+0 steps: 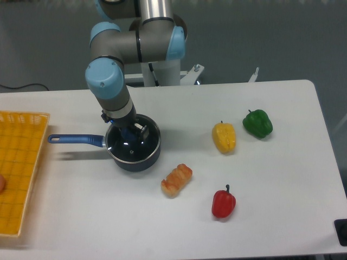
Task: Open the lid
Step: 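Close the gripper around the blue lid knob, then lift the glass lid off the saucepan and carry it beside the pot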
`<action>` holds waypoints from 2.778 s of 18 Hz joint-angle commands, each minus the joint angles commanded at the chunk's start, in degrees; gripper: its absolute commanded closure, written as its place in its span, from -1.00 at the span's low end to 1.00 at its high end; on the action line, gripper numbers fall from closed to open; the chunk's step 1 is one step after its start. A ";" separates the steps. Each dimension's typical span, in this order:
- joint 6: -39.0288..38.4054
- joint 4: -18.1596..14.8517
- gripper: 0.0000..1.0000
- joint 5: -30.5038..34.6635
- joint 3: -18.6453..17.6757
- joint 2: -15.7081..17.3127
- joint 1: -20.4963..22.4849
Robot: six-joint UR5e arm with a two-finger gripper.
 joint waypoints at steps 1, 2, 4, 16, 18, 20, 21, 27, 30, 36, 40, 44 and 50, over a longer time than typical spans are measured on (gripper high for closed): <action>0.00 0.00 -0.05 0.00 0.00 0.00 0.00; -0.17 -0.09 0.12 0.00 0.00 0.00 0.00; -0.18 -0.17 0.12 0.00 0.00 0.00 -0.09; -0.09 -5.01 0.11 -0.09 3.51 0.35 0.70; 0.00 -4.92 0.11 -0.09 4.04 0.35 1.23; 0.09 -4.92 0.11 -0.09 4.74 0.53 1.58; 0.17 -4.83 0.11 -0.09 5.36 0.44 1.67; 3.24 -4.92 0.11 -0.35 7.64 0.35 4.39; 5.88 -4.83 0.11 -0.70 8.00 0.35 6.15; 9.13 -4.83 0.11 -0.70 9.67 0.26 7.90; 13.44 -4.66 0.11 -0.79 10.02 -0.09 9.75; 14.84 -4.39 0.11 -0.70 10.19 -0.09 11.33; 16.43 -4.48 0.11 -0.53 10.72 0.00 12.74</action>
